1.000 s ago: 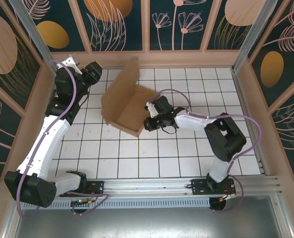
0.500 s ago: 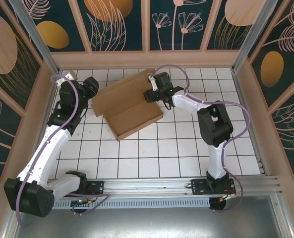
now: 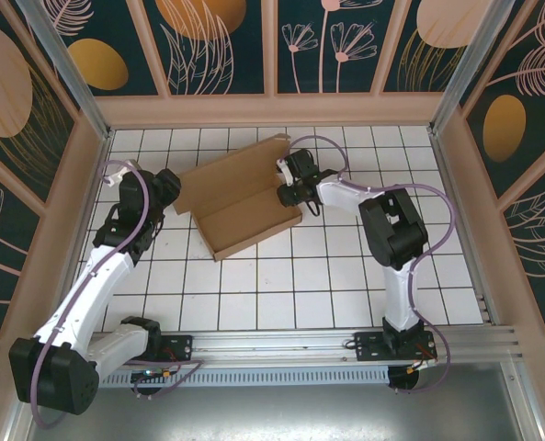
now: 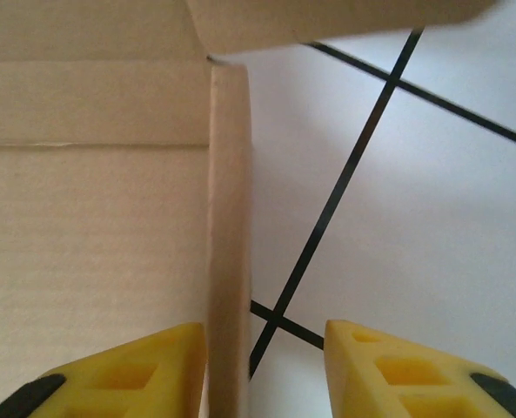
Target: Fold the paper box
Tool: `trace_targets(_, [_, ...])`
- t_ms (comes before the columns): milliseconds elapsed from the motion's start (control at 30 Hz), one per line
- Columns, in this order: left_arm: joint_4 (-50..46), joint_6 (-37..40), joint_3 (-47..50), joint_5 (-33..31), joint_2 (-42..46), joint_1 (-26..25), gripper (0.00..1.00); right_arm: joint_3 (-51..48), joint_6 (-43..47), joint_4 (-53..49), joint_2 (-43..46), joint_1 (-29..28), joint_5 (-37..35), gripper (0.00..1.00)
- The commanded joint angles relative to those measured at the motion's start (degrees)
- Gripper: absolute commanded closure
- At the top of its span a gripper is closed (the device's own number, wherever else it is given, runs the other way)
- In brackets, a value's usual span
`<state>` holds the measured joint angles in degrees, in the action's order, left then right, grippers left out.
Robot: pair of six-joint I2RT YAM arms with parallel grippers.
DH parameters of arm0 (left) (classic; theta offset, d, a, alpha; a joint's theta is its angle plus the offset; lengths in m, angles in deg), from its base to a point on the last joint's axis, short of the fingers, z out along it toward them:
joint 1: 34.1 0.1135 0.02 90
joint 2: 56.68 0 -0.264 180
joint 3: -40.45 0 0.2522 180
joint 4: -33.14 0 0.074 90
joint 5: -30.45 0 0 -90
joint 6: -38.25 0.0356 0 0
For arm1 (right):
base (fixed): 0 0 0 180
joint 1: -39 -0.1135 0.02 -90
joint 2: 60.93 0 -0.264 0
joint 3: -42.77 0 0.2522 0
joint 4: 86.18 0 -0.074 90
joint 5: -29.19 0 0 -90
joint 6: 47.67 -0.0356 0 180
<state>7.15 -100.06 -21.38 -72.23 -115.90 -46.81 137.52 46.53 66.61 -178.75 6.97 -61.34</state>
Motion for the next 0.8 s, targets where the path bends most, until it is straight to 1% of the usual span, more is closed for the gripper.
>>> trace_targets(0, [-0.46, -0.30, 1.56, -0.39, 1.20, -0.21, 0.41, 2.08, 0.36, -2.08, -2.84, -0.24, -0.59, 0.61])
trace_targets(67, [0.21, -0.07, 2.48, 0.18, 1.63, -0.14, 0.41, 3.38, 0.20, -2.82, -3.91, -0.22, -0.61, 0.61])
trace_targets(167, [0.19, -0.37, 3.23, 0.21, 2.17, -0.13, 0.41, 5.19, 0.02, -4.43, -5.93, -0.55, -1.74, 0.67])
trace_targets(267, [0.03, -0.50, 3.59, -0.12, 2.75, -0.17, 0.41, 5.86, 0.51, -5.96, -6.98, -1.54, -7.28, 0.76])
trace_targets(367, [-0.42, -0.21, 3.21, -0.90, 2.89, -0.14, 0.41, 4.66, -0.01, -6.06, -6.02, -2.05, -13.47, 0.91])
trace_targets(433, [-0.68, 0.10, 2.90, -1.40, 2.88, -0.20, 0.41, 3.64, -0.85, -6.21, -5.11, -2.08, -18.42, 0.94])
trace_targets(533, [-0.54, 0.36, 2.90, -1.90, 2.82, -0.21, 0.41, 2.36, -1.56, -6.83, -4.12, -2.24, -21.70, 0.95])
trace_targets(633, [0.07, 1.13, 3.02, -1.81, 2.62, -0.16, 0.41, 0.50, -3.27, -7.12, -3.81, -2.10, -22.80, 0.93])
trace_targets(767, [1.62, 2.32, 3.58, -2.95, 2.60, -0.19, 0.40, -3.43, -7.02, -5.71, -2.16, -1.88, -22.47, 0.85])
